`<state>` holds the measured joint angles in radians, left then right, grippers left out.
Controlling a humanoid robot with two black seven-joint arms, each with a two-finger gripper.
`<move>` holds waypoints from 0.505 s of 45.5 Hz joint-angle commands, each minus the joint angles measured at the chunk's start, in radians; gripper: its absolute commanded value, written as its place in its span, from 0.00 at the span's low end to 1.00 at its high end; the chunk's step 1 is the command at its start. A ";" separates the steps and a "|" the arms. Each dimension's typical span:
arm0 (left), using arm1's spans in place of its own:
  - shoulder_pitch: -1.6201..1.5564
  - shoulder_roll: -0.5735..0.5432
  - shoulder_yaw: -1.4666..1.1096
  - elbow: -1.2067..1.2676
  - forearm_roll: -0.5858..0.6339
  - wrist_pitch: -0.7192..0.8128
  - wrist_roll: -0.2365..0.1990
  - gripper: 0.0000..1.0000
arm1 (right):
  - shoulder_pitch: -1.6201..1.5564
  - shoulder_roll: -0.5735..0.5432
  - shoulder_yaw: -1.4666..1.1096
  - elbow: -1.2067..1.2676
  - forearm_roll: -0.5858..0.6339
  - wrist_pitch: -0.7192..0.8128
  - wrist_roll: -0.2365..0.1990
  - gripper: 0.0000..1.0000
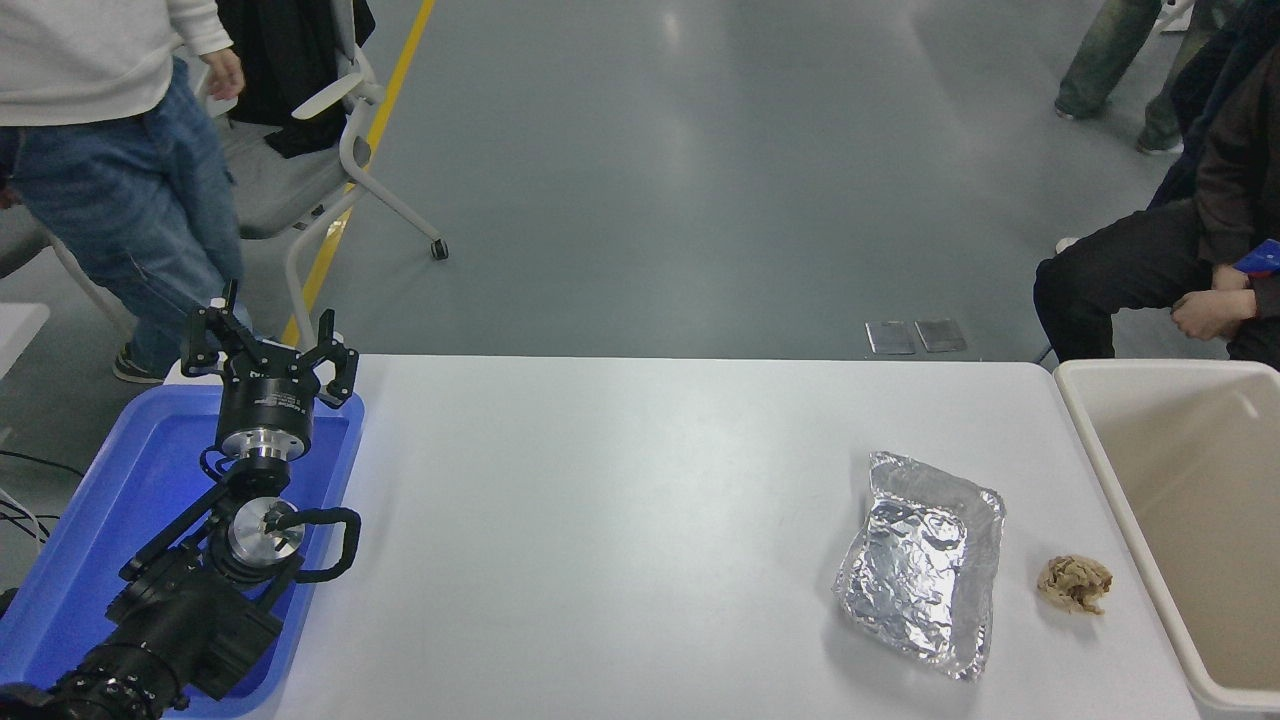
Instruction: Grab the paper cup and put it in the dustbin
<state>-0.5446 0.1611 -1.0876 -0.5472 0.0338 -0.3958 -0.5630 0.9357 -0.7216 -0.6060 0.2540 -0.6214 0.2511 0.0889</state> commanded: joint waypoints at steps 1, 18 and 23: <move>0.000 0.000 0.000 0.001 0.000 0.000 0.000 0.99 | -0.204 0.134 0.094 -0.091 0.124 -0.073 -0.001 0.00; 0.000 0.000 0.000 0.001 0.000 0.000 0.000 0.99 | -0.221 0.168 0.133 -0.090 0.134 -0.124 0.002 0.64; 0.000 0.000 0.000 0.000 0.000 0.000 0.000 0.99 | -0.216 0.165 0.141 -0.085 0.135 -0.118 0.003 1.00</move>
<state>-0.5446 0.1611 -1.0876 -0.5464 0.0334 -0.3958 -0.5630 0.7350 -0.5723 -0.4971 0.1726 -0.5001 0.1454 0.0897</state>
